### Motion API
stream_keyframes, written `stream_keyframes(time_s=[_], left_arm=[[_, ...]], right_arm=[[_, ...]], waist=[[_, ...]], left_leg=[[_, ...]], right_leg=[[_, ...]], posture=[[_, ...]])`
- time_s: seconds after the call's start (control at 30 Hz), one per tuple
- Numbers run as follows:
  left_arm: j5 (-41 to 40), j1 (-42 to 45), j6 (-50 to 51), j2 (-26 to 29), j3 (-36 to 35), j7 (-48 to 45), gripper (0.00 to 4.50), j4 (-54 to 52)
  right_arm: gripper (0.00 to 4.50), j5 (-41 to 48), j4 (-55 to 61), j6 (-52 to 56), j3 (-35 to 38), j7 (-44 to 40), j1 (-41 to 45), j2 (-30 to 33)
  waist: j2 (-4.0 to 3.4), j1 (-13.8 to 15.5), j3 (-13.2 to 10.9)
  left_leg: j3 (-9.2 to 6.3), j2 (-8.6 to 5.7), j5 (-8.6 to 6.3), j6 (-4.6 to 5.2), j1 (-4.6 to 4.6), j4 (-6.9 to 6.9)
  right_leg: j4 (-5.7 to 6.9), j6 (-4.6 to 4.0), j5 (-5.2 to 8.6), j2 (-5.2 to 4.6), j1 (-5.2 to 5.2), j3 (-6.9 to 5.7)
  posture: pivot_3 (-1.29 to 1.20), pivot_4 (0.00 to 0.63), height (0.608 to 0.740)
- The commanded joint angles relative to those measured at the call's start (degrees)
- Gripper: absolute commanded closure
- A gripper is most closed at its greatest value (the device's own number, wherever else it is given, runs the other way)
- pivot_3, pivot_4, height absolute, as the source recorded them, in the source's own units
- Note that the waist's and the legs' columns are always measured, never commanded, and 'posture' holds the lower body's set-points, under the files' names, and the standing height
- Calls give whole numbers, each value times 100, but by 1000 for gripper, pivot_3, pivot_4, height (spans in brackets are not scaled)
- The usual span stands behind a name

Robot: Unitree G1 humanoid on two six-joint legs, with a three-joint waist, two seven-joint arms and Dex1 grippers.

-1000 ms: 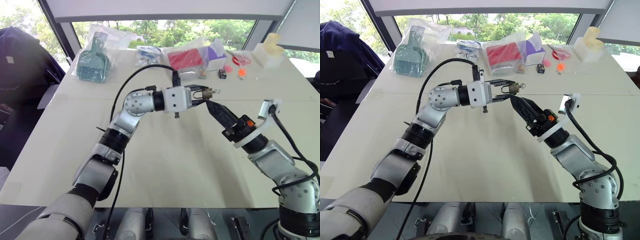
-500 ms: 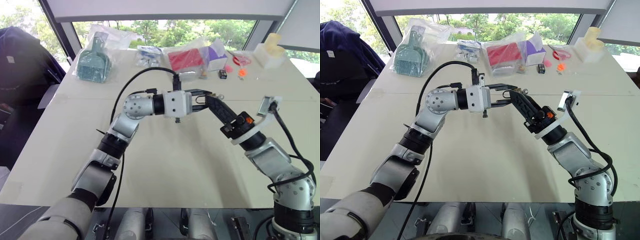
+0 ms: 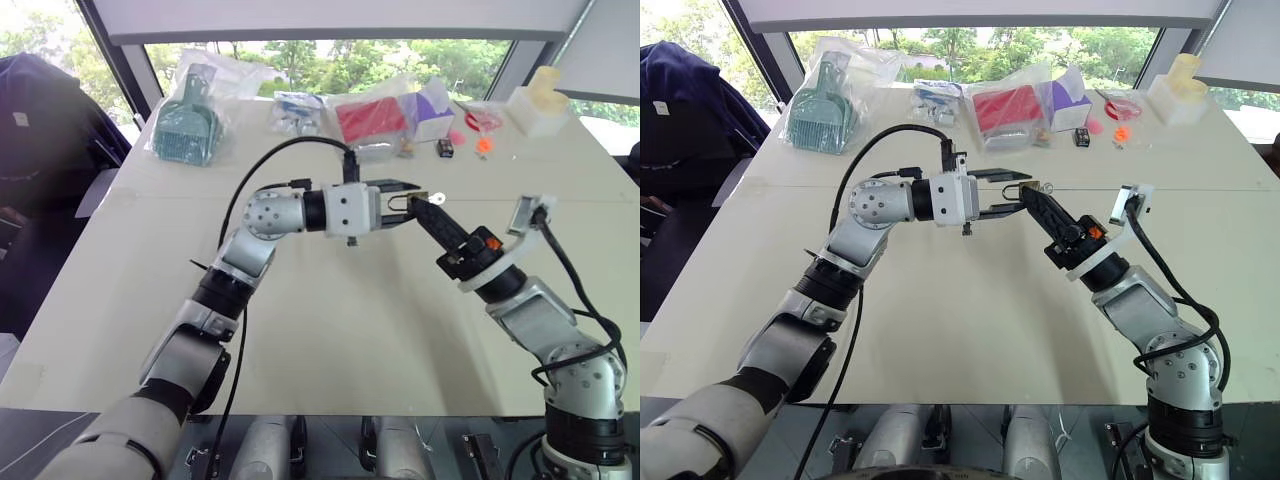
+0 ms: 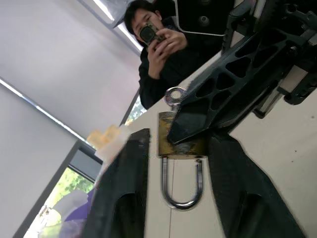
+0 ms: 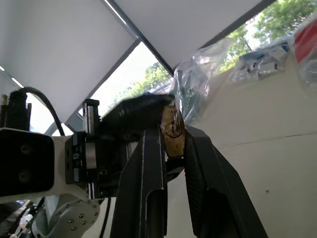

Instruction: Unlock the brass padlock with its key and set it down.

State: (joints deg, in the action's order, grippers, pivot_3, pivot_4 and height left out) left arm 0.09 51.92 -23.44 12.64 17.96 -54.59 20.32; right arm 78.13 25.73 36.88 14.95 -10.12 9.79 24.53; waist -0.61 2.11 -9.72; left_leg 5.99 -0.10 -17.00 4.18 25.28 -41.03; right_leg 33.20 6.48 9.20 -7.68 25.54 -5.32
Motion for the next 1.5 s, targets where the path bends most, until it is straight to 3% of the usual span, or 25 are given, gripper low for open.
stream_keyframes(time_s=[0.03,0.13,0.47,1.5], left_arm=[[-58,82,183,77,82,-232,1314,-128],[39,96,271,268,138,-399,363,-78],[-469,360,1107,138,-440,-187,363,294],[236,987,-143,-263,-531,950,363,1788]], right_arm=[[4499,-43,118,-85,71,9,73,-38],[4499,-96,122,-93,82,25,79,-66],[4499,-132,152,-93,66,106,78,-150],[4499,-114,491,-44,-218,98,-245,-196]], waist=[[0,9,0],[0,-6,0],[0,6,0],[1,3,-1]], left_leg=[[0,0,0,0,0,0],[0,0,0,0,0,0],[-1,0,0,0,1,-1],[-2,0,0,0,1,0]], right_leg=[[0,-2,1,0,0,0],[0,-5,3,0,0,0],[0,0,0,1,0,0],[0,6,-3,0,1,0]], posture=[[0,150,735],[0,150,735],[0,150,735],[0,150,735]])
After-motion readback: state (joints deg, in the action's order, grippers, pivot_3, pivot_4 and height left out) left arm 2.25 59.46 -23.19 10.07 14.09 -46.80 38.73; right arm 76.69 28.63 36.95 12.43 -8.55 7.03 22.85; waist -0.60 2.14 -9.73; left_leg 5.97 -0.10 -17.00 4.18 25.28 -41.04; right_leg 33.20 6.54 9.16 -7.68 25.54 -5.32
